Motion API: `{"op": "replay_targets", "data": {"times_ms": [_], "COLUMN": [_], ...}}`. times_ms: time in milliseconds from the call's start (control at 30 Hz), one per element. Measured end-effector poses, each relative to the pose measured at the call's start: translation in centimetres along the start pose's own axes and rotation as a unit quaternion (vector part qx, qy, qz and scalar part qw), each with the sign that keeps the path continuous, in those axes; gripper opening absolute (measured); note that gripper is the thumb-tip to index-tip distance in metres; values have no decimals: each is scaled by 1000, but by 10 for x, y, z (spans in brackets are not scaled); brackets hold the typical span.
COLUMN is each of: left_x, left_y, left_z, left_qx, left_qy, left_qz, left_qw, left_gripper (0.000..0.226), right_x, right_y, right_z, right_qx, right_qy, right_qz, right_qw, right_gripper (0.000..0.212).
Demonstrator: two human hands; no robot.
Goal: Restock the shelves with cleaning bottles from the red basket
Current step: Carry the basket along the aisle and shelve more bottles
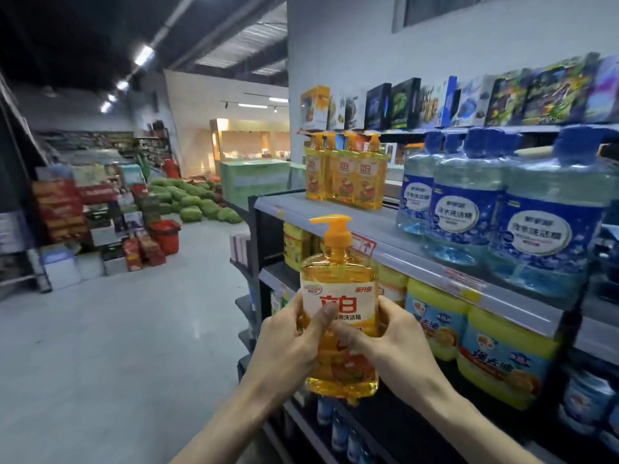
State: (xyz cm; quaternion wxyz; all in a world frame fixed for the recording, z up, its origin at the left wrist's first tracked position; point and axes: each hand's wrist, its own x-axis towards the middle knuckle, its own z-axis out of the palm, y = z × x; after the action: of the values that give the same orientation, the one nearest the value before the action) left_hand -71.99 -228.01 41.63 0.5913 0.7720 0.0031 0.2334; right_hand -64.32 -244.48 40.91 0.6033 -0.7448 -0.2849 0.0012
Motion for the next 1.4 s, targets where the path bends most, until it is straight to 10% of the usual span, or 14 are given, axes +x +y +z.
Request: {"op": "replay_targets", "data": {"times_ms": [867,1400], "left_x": [314,525], "left_y": [-15,-81], "left_z": [-166,-94], "left_qx": [19,3], "left_qy": [-99,-180], "left_qz": [266,135], "left_qw": [959,974], "left_gripper": [36,58], "right_x": [302,492], "right_y": [-56,36], "right_z": [95,26], "right_qx": [-39,-150], "right_qy": [131,166], "right_qz": [-193,-70], "right_qw": [972,972], "right_gripper": [64,63]}}
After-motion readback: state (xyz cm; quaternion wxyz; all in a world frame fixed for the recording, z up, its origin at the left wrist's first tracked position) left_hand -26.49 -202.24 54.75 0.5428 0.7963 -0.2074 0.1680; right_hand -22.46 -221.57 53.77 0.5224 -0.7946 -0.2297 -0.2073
